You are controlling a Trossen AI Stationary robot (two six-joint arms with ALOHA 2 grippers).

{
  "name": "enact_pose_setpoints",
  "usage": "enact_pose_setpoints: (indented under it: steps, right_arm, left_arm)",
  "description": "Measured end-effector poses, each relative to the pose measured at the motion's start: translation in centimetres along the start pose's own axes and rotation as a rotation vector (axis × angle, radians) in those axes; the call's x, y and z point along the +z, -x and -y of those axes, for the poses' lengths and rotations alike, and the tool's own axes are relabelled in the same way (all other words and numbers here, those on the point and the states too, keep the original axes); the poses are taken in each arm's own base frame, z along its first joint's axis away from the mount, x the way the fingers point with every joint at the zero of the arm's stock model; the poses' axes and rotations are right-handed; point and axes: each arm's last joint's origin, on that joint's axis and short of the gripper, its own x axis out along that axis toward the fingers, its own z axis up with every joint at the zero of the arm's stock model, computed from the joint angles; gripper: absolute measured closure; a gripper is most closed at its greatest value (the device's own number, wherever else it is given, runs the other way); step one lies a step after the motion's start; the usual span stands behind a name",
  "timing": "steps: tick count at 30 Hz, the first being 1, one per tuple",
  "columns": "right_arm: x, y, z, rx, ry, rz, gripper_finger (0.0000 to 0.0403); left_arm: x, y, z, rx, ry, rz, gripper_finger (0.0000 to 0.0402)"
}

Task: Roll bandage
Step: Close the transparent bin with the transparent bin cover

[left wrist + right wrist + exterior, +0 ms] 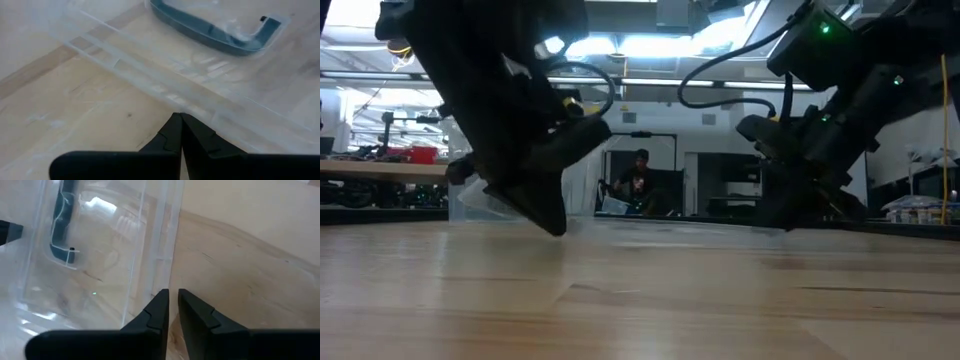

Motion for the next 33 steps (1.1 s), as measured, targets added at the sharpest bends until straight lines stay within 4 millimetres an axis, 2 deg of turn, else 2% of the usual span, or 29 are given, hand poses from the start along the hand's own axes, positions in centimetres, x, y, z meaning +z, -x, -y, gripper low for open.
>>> enact_pose_setpoints:
  steps: [7,19,28,30,33]
  right_arm:
    - [-0.1,0.0,0.1,-0.003,0.002,-0.017,0.0355]
    - [-0.1,0.0,0.0,0.009,0.001,-0.041,0.0355]
    - [-0.2,0.0,-0.2,0.039,-0.002,-0.076,0.0355]
    - [0.1,0.1,-1.4,0.123,-0.014,-0.095,0.0354]
    - [0.3,0.4,-2.4,0.232,0.011,-0.103,0.0354]
  left_arm:
    - [0.6,0.7,0.0,-0.009,0.000,0.044,0.0401]
    - [3.0,3.7,-0.1,-0.067,-0.001,0.158,0.0401]
    - [4.5,3.8,0.3,-0.102,-0.011,0.220,0.0401]
    - [5.1,4.0,1.2,-0.169,0.033,0.217,0.0401]
    - [5.2,3.8,1.4,-0.182,-0.038,0.245,0.0401]
